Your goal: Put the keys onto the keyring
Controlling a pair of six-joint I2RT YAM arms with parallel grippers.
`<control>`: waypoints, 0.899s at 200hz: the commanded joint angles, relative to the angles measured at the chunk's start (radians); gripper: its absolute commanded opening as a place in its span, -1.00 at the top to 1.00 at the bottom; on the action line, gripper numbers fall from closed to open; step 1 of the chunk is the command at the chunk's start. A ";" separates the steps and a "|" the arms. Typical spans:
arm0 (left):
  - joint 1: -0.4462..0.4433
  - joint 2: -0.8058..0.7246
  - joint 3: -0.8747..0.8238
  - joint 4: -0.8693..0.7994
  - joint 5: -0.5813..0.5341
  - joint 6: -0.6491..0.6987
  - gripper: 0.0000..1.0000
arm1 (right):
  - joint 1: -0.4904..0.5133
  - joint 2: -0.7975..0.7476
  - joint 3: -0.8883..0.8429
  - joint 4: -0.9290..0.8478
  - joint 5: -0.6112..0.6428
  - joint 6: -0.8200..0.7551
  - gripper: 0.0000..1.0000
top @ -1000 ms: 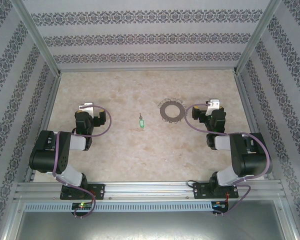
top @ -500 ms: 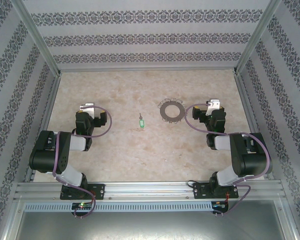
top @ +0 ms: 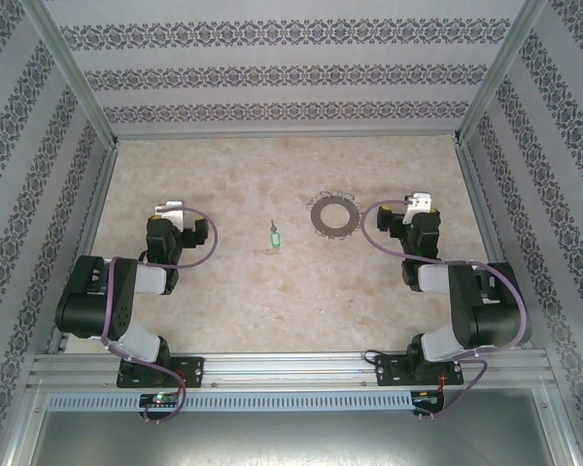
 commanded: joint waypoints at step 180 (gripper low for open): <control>0.009 -0.372 0.215 -0.714 0.054 -0.141 -1.00 | 0.033 -0.262 0.089 -0.388 0.002 0.027 -0.96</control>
